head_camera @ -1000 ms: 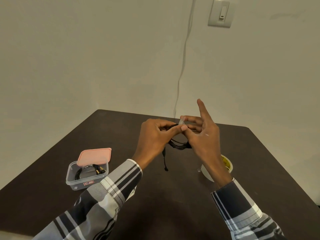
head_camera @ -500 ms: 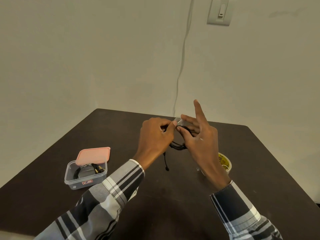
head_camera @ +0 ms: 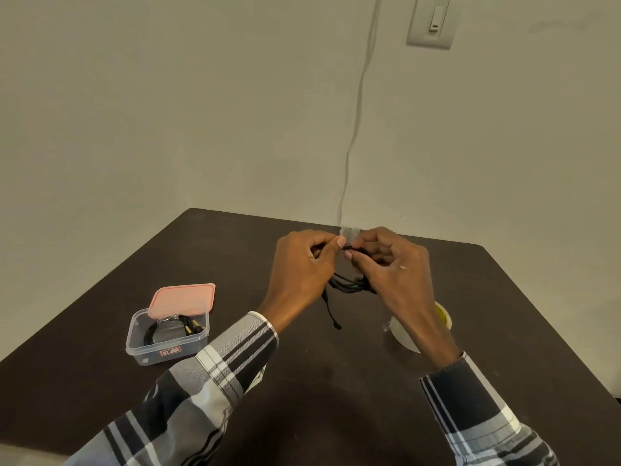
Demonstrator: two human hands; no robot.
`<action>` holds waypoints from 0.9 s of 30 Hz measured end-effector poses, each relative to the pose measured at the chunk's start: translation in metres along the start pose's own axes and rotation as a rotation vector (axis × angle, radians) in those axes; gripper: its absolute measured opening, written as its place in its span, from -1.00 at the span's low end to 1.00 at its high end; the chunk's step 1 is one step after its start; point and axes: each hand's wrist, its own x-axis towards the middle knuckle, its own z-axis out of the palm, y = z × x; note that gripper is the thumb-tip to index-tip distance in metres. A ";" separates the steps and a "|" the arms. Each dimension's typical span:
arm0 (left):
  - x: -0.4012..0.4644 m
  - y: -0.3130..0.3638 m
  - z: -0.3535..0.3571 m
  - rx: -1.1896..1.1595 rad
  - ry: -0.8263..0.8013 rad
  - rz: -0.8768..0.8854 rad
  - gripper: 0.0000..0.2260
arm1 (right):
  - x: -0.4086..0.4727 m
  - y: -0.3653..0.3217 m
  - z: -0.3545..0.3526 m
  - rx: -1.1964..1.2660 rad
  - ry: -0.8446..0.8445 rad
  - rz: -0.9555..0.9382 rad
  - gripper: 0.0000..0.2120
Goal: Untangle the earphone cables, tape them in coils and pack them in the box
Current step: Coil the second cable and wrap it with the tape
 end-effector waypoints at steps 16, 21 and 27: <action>-0.002 -0.001 -0.001 0.062 0.033 0.205 -0.85 | 0.003 0.009 0.006 -0.414 0.111 -0.396 -0.75; 0.000 0.000 0.000 0.287 -0.013 0.303 -0.87 | 0.002 0.008 0.006 -0.473 0.049 -0.386 -0.72; 0.003 0.000 -0.002 0.419 -0.098 0.316 -0.84 | 0.002 0.005 0.007 -0.466 -0.037 -0.211 -0.87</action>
